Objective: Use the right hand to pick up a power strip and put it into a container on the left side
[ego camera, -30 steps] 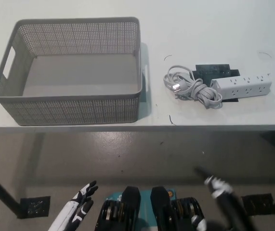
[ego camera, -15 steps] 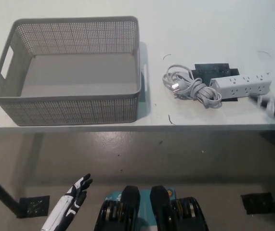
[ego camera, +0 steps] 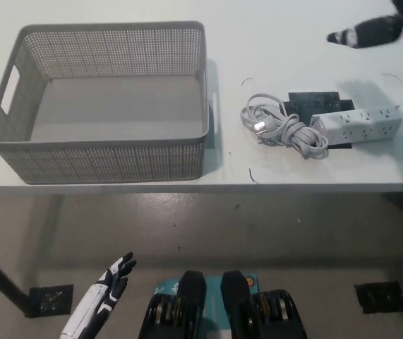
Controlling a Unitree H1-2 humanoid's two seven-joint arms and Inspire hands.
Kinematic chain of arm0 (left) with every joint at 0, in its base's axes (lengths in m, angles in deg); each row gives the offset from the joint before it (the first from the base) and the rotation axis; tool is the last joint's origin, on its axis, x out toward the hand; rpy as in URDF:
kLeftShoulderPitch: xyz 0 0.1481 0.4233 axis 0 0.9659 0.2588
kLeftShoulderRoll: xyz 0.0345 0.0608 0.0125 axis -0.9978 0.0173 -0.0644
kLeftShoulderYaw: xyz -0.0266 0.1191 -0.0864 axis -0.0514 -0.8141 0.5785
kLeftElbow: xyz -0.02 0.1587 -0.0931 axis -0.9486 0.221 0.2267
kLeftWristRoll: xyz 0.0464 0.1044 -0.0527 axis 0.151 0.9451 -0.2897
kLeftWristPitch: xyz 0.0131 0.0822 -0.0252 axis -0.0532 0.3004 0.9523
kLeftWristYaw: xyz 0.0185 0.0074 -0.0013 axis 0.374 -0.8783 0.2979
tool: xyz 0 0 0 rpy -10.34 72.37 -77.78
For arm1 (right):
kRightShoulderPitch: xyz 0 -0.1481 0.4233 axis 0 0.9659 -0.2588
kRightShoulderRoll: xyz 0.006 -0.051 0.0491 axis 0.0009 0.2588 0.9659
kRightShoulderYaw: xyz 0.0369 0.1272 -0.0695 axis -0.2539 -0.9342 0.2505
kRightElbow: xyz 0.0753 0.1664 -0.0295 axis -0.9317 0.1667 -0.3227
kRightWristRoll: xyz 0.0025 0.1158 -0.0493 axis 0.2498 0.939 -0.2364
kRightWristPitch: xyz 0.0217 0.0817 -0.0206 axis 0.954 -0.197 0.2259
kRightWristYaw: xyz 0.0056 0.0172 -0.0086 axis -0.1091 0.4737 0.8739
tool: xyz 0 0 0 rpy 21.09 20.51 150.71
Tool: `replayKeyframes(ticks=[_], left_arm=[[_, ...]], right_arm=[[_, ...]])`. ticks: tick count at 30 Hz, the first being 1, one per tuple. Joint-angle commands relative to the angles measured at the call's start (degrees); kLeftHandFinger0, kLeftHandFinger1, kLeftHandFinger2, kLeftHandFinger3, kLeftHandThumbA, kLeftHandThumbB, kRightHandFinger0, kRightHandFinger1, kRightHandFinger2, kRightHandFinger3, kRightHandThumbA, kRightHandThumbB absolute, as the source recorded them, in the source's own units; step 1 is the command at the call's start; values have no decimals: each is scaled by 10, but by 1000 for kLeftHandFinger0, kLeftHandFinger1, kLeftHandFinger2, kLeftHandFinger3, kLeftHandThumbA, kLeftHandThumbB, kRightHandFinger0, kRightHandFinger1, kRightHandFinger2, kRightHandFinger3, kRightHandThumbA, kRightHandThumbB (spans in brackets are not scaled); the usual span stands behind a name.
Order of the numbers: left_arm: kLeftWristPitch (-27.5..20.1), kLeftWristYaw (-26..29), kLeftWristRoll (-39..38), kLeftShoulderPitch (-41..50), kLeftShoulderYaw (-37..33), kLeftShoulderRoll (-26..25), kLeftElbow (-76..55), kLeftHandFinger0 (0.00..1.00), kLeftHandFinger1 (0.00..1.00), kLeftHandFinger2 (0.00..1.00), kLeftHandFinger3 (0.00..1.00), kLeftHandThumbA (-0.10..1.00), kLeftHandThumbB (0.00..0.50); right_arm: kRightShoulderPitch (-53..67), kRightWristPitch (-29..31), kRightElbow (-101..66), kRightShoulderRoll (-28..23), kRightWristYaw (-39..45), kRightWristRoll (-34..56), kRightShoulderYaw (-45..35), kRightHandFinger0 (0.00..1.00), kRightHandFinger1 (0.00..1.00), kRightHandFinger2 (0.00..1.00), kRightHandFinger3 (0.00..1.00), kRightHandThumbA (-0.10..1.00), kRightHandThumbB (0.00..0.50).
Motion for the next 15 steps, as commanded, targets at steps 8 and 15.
replayKeyframes(ticks=[8,15], left_arm=[[-46,-14,-13,-29,17,-20,-18,1000,1000,1000,1000,1000,398],[-47,-14,-13,-31,17,-22,-19,1000,1000,1000,1000,1000,368]], right_arm=[[-340,38,575,117,219,-63,160,1000,1000,1000,1000,1000,420],[-356,39,638,148,207,-67,197,1000,1000,1000,1000,1000,379]])
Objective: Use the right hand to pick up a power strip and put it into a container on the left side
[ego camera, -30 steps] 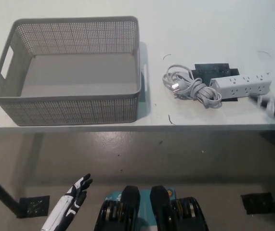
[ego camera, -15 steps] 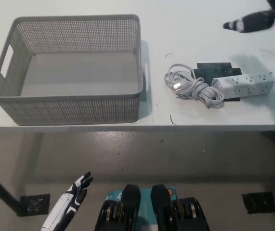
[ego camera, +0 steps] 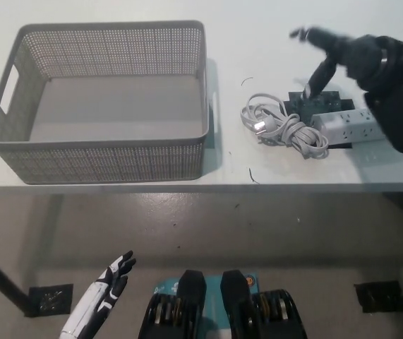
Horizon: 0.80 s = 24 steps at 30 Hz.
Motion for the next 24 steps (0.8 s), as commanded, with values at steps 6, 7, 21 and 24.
replayKeyframes(ticks=[6,7,21,24], left_arm=[[-35,-15,-12,-21,17,-21,-28,1000,1000,1000,1000,1000,373],[-34,-14,-10,-21,17,-21,-30,1000,1000,1000,1000,1000,374],[-25,-21,-3,-26,25,-26,-40,1000,1000,1000,1000,1000,364],[-27,-23,-2,-30,27,-26,-39,1000,1000,1000,1000,1000,357]], right_arm=[[-213,31,209,58,101,-33,55,1000,1000,1000,1000,1000,380],[-215,32,212,59,102,-34,57,1000,1000,1000,1000,1000,380],[-227,67,243,64,108,-52,98,1000,1000,1000,1000,1000,293],[-218,75,244,60,102,-46,93,1000,1000,1000,1000,1000,255]])
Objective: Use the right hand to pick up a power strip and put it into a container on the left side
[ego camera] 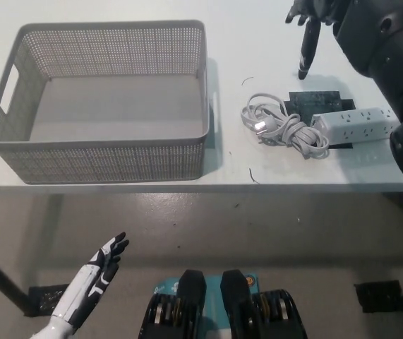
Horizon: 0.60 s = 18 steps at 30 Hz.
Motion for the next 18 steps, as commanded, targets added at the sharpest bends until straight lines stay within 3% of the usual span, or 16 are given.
replayKeyframes(ticks=[1,3,8,14,16,18], left_arm=[[-23,-12,-4,-11,7,-15,-16,1000,1000,1000,1000,1000,356],[-23,-14,-3,-12,8,-15,-17,1000,1000,1000,1000,1000,354],[-27,-15,2,-13,8,-16,-13,1000,1000,1000,1000,1000,343],[-25,-17,3,-21,12,-16,-11,1000,1000,1000,1000,1000,341],[-22,-19,3,-21,11,-17,-14,1000,1000,1000,1000,1000,341],[-22,-20,2,-21,11,-18,-15,1000,1000,1000,1000,1000,339]], right_arm=[[-30,26,4,-5,16,-15,3,1000,1000,1000,1000,1000,267],[-25,8,8,-3,22,-3,-9,1000,1000,1000,1000,1000,239],[-1,-2,10,0,17,0,-19,1000,1000,1000,1000,1000,245],[23,-2,10,7,9,-3,-19,1000,1000,1000,1000,1000,277],[34,8,10,14,2,-30,8,1000,1000,1000,1000,1000,339],[42,2,9,18,4,-25,6,1000,1000,1000,1000,1000,348]])
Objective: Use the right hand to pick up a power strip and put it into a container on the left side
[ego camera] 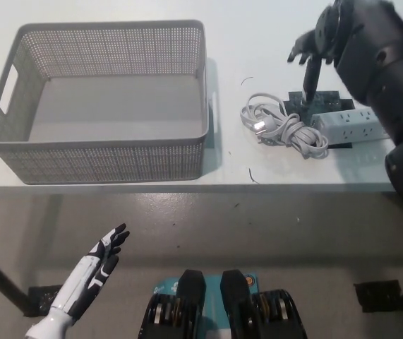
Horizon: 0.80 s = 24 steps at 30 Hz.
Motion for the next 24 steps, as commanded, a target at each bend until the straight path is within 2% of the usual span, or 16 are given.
replayKeyframes(ticks=[1,3,5,6,8,10,12,15,19,20,21,22,24], left_arm=[[-18,-12,0,-5,6,-18,-15,1000,1000,1000,1000,1000,336],[-18,-10,2,-7,5,-16,-16,1000,1000,1000,1000,1000,333],[-14,-6,5,-7,6,-14,-21,1000,1000,1000,1000,1000,341],[-14,-8,4,-7,6,-15,-22,1000,1000,1000,1000,1000,337],[-16,-9,5,-6,5,-16,-23,1000,1000,1000,1000,1000,335],[-18,-9,5,-6,6,-18,-22,1000,1000,1000,1000,1000,323],[-19,-11,3,-6,6,-19,-23,1000,1000,1000,1000,1000,321],[-18,-9,4,-8,6,-19,-26,1000,1000,1000,1000,1000,321],[-23,-5,4,-15,11,-20,-29,1000,1000,1000,1000,1000,309],[-25,-5,2,-15,13,-20,-28,1000,1000,1000,1000,1000,302],[-24,-6,2,-15,13,-20,-31,1000,1000,1000,1000,1000,303],[-22,-6,1,-14,14,-20,-34,1000,1000,1000,1000,1000,304],[-23,-9,-2,-20,16,-23,-34,1000,1000,1000,1000,1000,303]], right_arm=[[-10,-13,1,14,-6,-15,3,1000,1000,1000,1000,1000,348],[-7,-22,1,18,-12,-9,-6,1000,1000,1000,1000,1000,335],[5,-23,5,24,-13,-28,12,1000,1000,1000,1000,1000,378],[12,-25,6,25,-16,-30,14,1000,1000,1000,1000,1000,362],[23,-23,5,23,-28,-24,7,1000,1000,1000,1000,1000,361],[40,-18,5,22,-39,-26,7,1000,1000,1000,1000,1000,386],[47,-11,6,21,-36,-30,10,1000,1000,1000,1000,1000,380],[76,1,10,22,-36,-44,26,1000,1000,1000,1000,1000,337],[94,2,15,27,-23,-61,46,1000,1000,1000,1000,1000,325],[105,9,17,26,-21,-64,51,1000,1000,1000,1000,1000,299],[112,0,18,26,-20,-67,56,1000,1000,1000,1000,1000,361],[122,-16,20,27,-28,-72,62,1000,1000,1000,1000,1000,373],[137,-19,21,22,-45,-78,70,1000,1000,1000,1000,1000,367]])
